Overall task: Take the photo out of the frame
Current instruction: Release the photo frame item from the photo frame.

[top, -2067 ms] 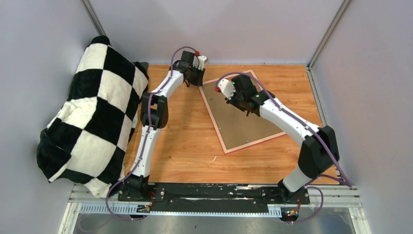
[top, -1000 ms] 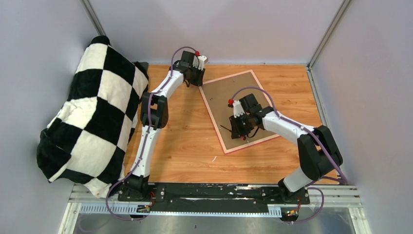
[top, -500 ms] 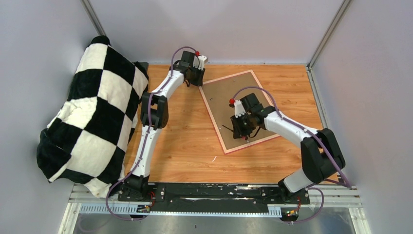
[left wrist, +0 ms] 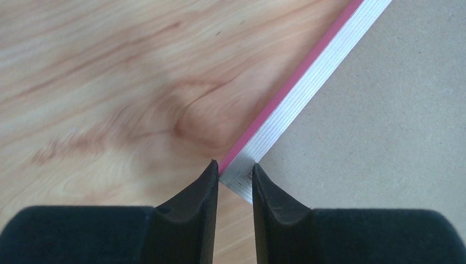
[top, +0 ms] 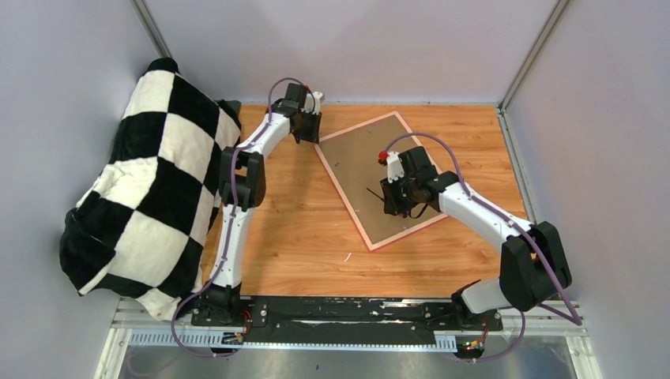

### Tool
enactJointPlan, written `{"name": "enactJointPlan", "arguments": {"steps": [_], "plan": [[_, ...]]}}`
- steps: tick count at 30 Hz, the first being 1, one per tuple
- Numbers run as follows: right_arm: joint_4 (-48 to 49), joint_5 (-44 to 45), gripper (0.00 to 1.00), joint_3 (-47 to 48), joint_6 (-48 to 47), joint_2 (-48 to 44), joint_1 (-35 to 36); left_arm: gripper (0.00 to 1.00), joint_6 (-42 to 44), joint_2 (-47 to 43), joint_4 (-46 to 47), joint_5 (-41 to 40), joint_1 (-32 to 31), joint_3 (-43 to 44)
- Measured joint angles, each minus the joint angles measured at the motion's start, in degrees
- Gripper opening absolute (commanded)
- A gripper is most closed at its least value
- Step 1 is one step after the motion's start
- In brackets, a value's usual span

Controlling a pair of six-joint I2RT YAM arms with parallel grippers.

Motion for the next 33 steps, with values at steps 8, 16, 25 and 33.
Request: {"name": "enactJointPlan", "arguments": {"steps": [8, 16, 25, 33], "plan": [[0.5, 0.0, 0.0, 0.0, -0.7, 0.0, 0.0, 0.03, -3.0, -5.4, -2.1, -0.1, 6.2, -7.5], [1.6, -0.4, 0.0, -0.1, -0.8, 1.4, 0.8, 0.39, -5.5, -13.1, 4.3, 0.4, 8.2, -21.1], [1.7, -1.5, 0.0, -0.1, -2.5, 5.2, 6.3, 0.44, -4.6, -14.1, 7.5, 4.3, 8.0, -23.5], [1.6, -1.5, 0.0, -0.1, -2.8, 5.2, 6.8, 0.4, -5.7, -14.1, 11.9, 6.2, 8.0, -26.9]]}}
